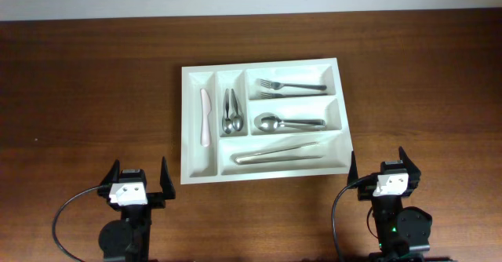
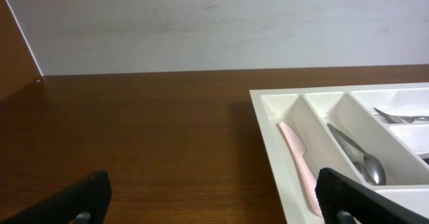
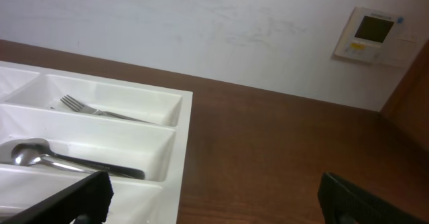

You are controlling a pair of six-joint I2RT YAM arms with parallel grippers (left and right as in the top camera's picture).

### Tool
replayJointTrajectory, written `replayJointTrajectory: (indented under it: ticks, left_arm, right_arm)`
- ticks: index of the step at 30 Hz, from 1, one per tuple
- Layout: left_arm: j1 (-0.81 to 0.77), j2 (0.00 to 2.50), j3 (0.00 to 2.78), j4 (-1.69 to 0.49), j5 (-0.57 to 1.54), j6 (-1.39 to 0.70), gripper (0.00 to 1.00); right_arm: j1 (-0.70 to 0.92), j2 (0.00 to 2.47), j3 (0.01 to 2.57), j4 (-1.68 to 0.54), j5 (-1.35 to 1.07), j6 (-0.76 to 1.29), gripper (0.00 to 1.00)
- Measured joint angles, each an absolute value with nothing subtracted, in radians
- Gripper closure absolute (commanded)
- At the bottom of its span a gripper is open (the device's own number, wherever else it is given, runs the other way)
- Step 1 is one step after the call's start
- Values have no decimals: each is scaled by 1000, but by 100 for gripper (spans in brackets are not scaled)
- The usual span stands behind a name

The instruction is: Pack container

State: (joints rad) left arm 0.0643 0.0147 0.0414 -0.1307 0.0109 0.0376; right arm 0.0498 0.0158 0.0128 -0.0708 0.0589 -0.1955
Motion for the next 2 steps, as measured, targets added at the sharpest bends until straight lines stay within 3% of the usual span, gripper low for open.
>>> replayJointTrajectory:
  ticks: [2]
  left_arm:
    - [64, 15, 41, -131, 11, 38, 1]
  right_arm:
    - [50, 16, 13, -71, 59, -196, 1]
